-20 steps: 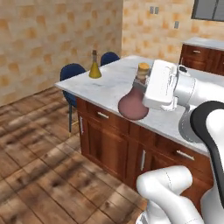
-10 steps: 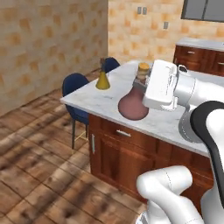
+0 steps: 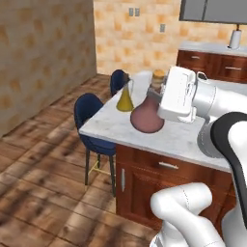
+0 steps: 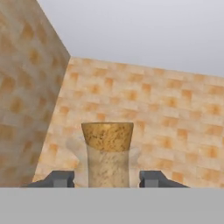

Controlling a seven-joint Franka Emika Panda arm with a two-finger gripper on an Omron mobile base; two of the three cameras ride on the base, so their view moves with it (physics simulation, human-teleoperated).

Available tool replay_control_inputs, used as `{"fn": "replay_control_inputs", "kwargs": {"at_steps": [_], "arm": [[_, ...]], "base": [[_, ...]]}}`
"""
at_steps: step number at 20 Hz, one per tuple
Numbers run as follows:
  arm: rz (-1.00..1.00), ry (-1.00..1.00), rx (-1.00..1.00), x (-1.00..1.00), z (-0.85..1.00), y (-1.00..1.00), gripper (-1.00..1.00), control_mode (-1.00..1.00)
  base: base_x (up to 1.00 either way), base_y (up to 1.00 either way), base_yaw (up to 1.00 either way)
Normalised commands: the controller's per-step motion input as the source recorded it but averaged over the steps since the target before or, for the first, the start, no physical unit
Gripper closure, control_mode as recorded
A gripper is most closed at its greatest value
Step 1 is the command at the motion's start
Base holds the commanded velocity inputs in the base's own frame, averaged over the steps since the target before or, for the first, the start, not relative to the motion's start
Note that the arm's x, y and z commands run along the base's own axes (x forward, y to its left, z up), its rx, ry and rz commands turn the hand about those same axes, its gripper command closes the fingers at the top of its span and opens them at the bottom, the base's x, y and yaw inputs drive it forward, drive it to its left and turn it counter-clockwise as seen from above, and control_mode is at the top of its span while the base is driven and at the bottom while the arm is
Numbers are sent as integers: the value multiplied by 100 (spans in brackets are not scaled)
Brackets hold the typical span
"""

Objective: The dining table condiment station is running low on oil/vinegar bottle. Refill the condiment station by opening the cabinet and taking the oil/vinegar bottle from the cabinet and placing it on the dining table.

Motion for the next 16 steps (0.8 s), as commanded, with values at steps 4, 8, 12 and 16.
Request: {"fn": "replay_control_inputs", "kwargs": {"at_steps": [4, 8, 12, 16], "arm": [[0, 0, 0, 0, 0, 0, 100, 100], [0, 0, 0, 0, 0, 0, 100, 100], [0, 0, 0, 0, 0, 0, 100, 100], [0, 0, 0, 0, 0, 0, 100, 100]], "base": [[100, 100, -38], [100, 100, -35], [97, 100, -38], [57, 100, -38]]}}
